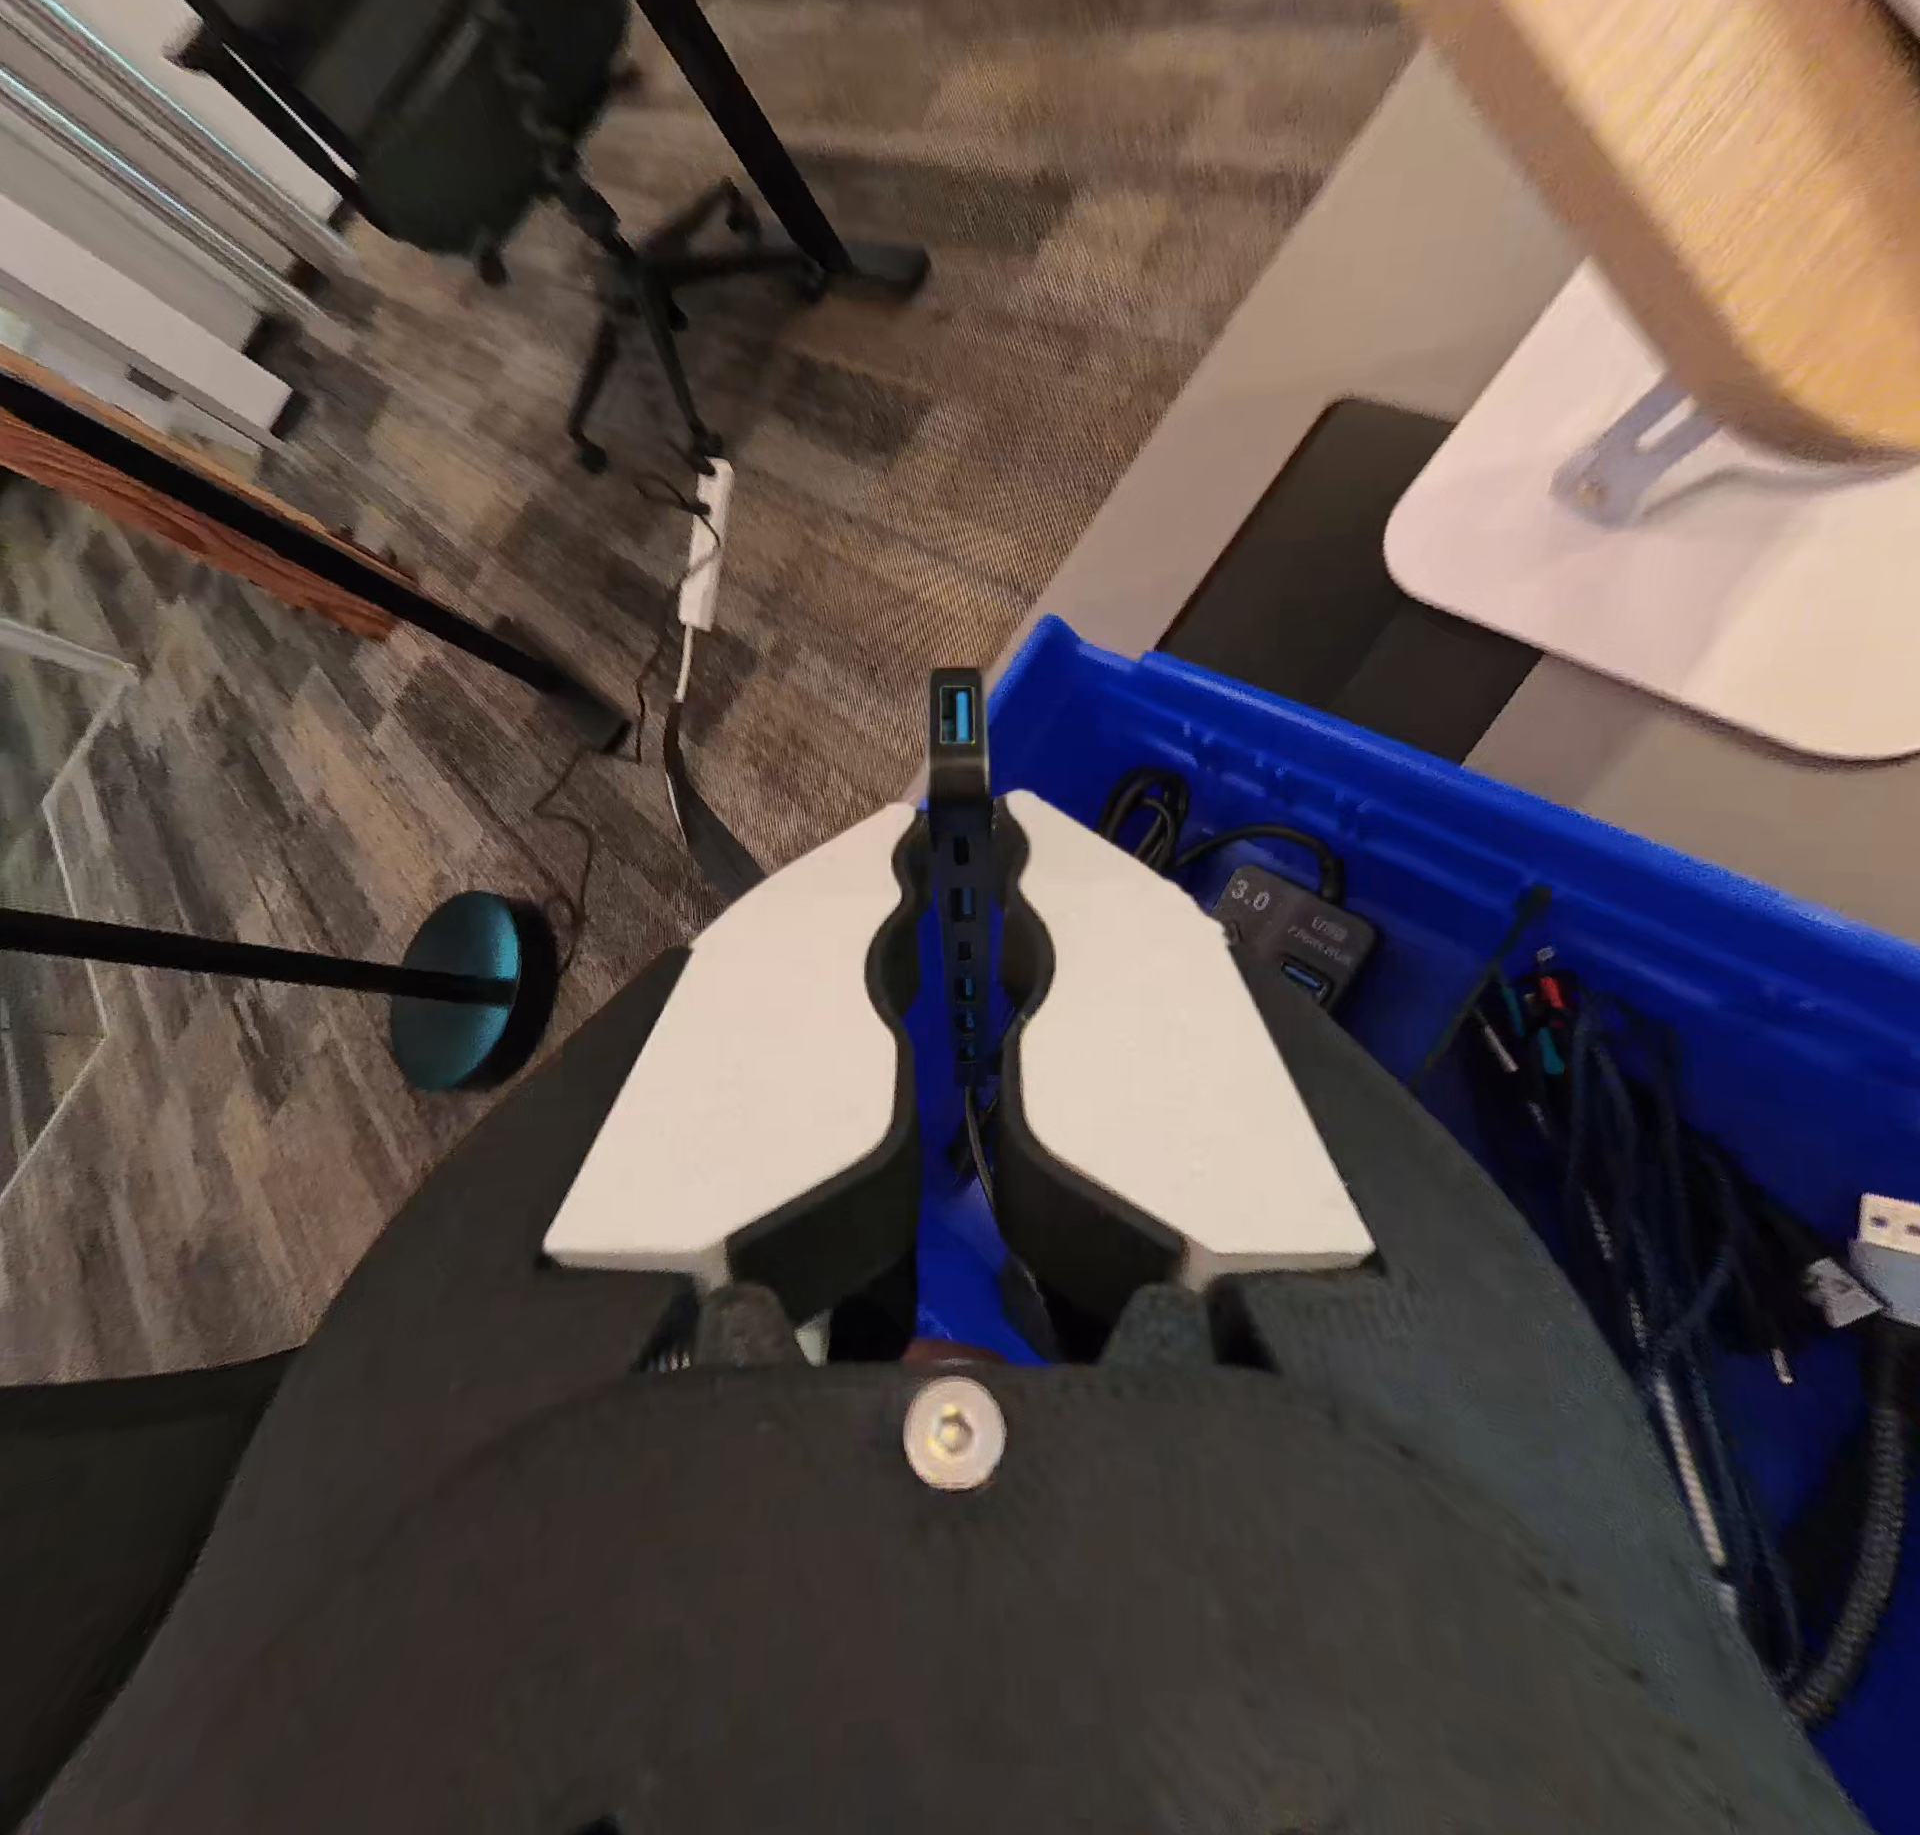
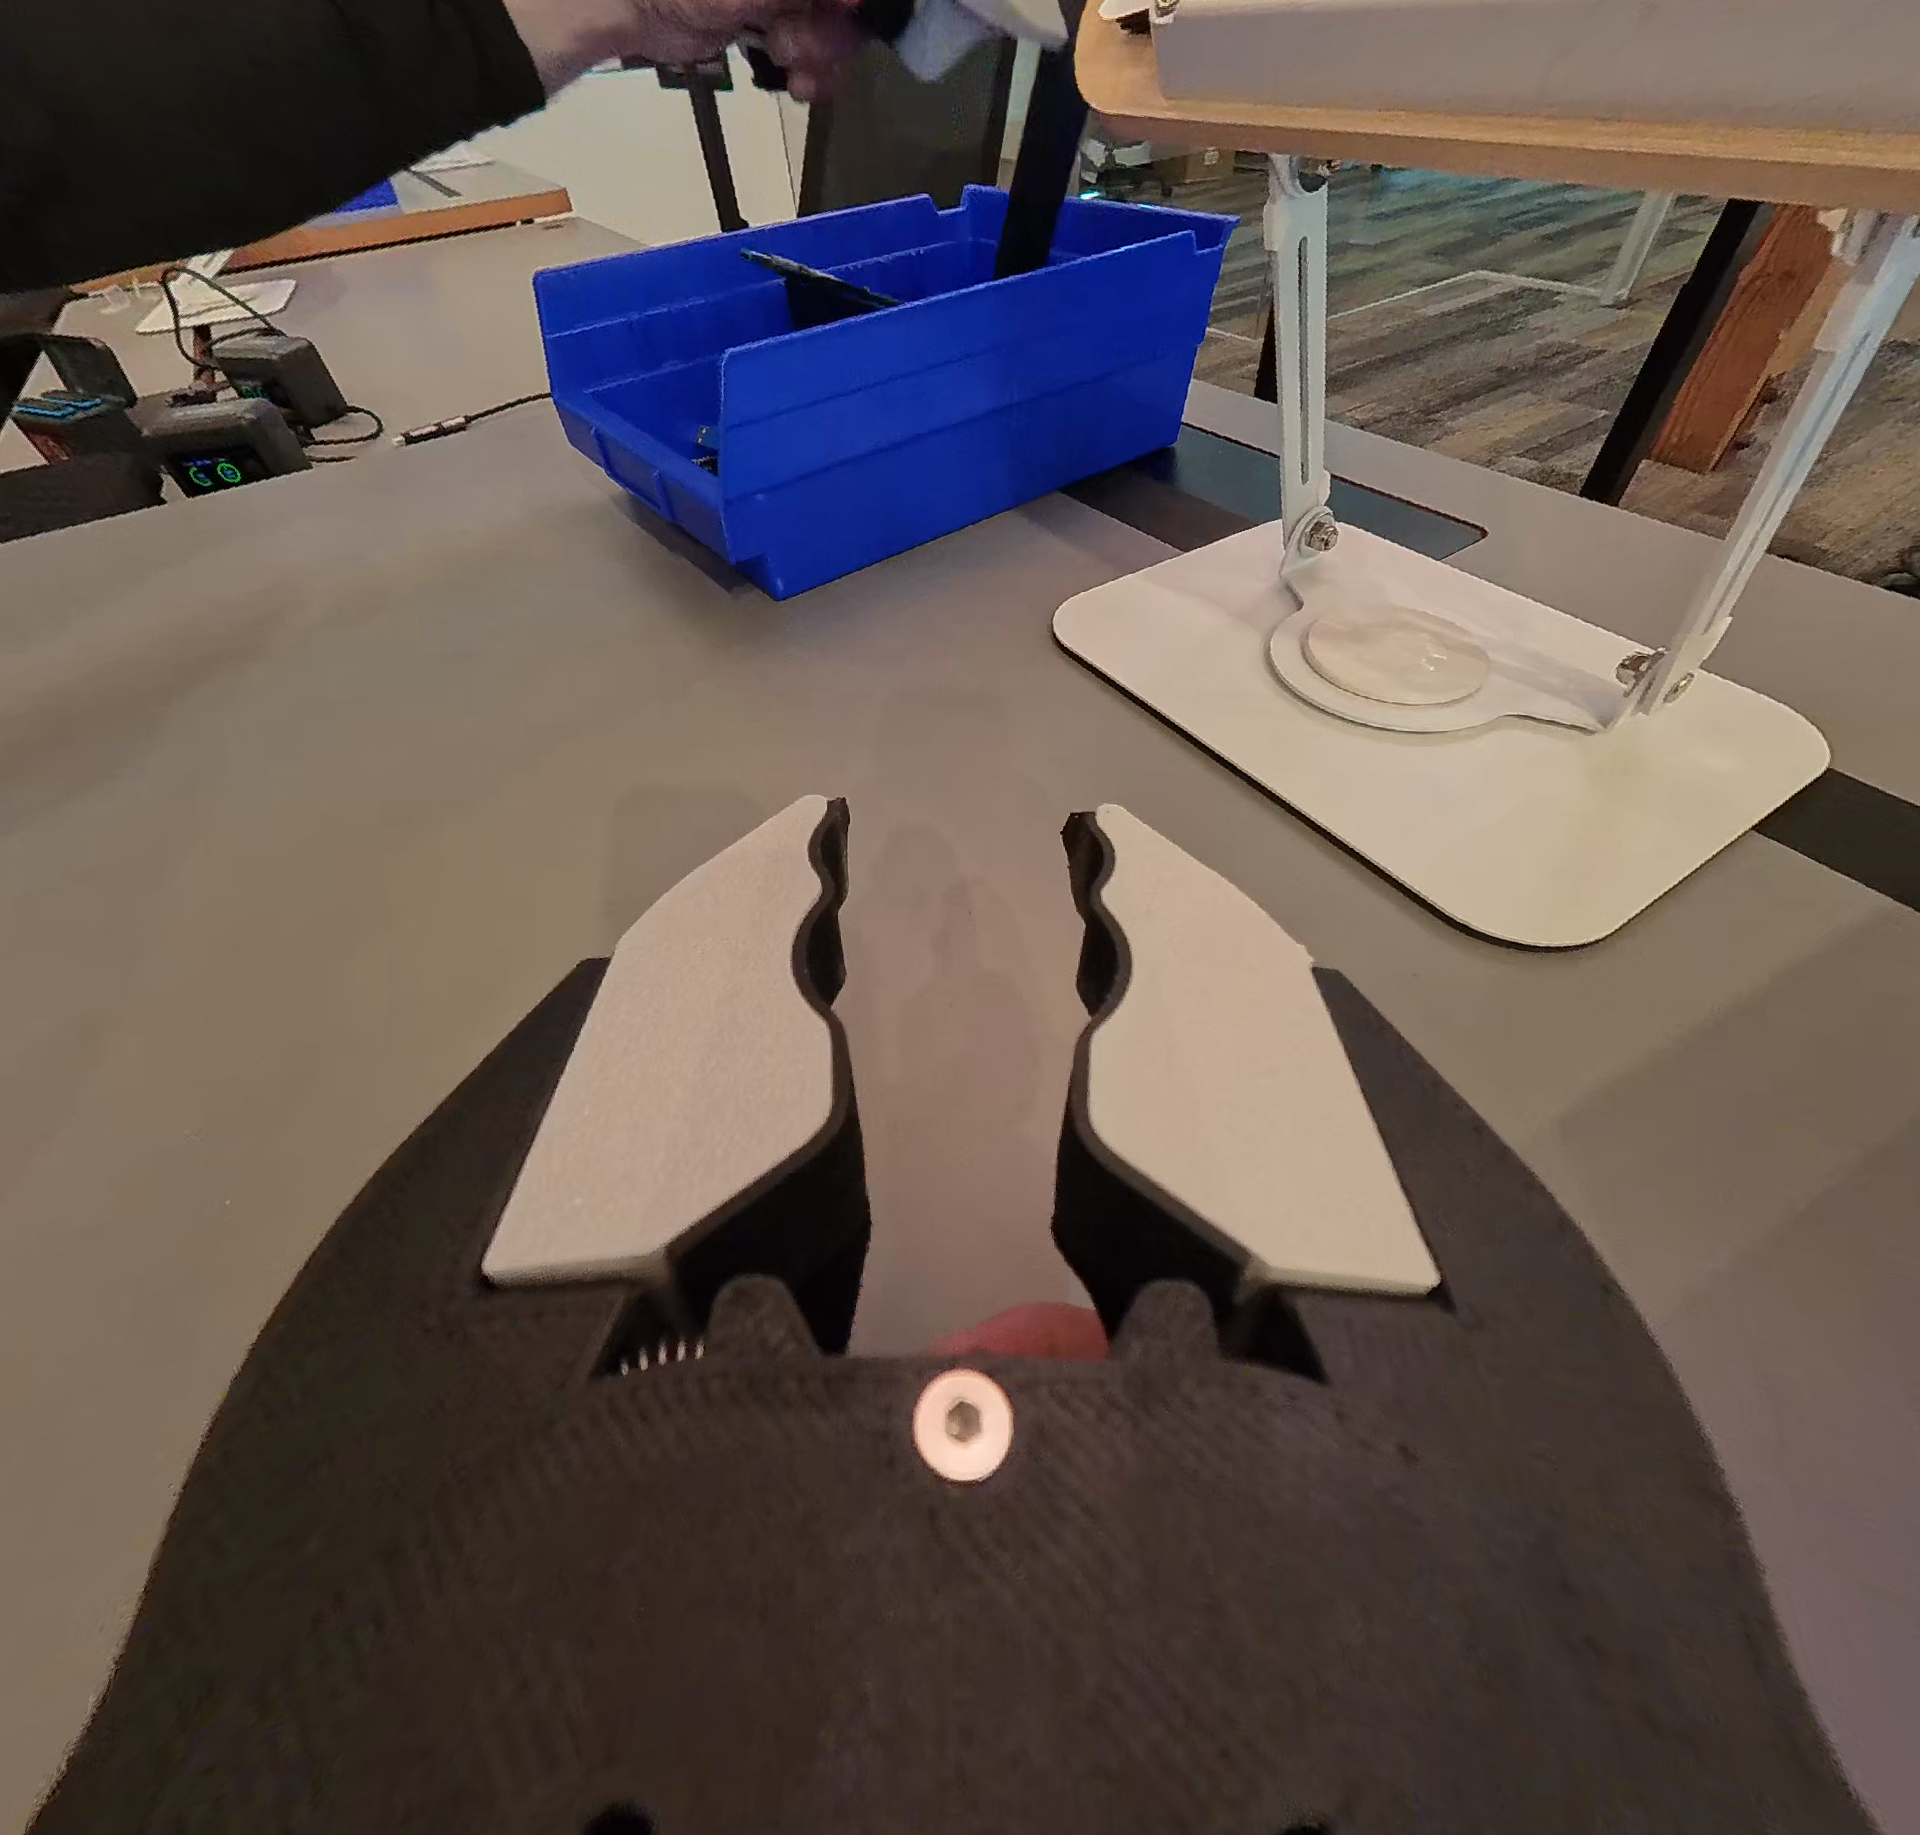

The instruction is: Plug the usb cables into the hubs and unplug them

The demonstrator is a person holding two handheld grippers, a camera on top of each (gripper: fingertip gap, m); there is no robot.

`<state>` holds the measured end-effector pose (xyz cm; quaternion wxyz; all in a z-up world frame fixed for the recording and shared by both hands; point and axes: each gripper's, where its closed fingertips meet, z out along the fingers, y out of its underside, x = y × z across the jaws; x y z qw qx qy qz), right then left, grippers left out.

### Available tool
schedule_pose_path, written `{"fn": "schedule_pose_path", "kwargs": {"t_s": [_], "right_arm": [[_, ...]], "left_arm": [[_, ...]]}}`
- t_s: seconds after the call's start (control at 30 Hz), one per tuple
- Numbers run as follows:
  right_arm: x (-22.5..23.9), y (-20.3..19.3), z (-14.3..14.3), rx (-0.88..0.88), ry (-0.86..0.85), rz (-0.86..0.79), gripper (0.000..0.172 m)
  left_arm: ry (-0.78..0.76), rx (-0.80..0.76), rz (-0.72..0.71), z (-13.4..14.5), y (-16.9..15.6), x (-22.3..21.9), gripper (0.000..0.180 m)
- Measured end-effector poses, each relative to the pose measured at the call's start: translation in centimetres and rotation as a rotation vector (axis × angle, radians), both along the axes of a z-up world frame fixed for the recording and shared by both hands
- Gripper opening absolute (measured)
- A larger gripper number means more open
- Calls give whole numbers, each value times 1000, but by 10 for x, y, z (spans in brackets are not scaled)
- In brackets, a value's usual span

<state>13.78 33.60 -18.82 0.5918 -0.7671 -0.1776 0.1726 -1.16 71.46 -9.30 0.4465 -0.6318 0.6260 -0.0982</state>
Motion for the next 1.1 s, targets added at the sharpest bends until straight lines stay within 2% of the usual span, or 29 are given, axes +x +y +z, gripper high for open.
{"fn": "schedule_pose_path", "kwargs": {"t_s": [0.13,0.37,0.5,0.63,0.73,0.9,0.97,1.1], "right_arm": [[-2,0,-2,0,-23,3,41],[-4,-1,-1,8,-31,13,46],[-10,-6,6,44,-6,76,46],[-22,-9,23,43,7,120,47],[-32,-12,47,-10,96,151,46],[-47,-22,88,-193,446,330,57],[-51,-28,101,-197,543,427,64],[-47,-40,118,-209,737,531,64]], "left_arm": [[-153,13,-21,43,-22,-9,11],[-237,92,-108,98,-78,-12,11],[-264,173,-203,136,-135,-7,11],[-243,289,-304,153,-206,6,11],[-209,401,-384,150,-264,22,11],[-111,636,-512,117,-354,54,10],[-114,704,-569,104,-386,66,10],[-133,791,-653,80,-432,79,10]]}}
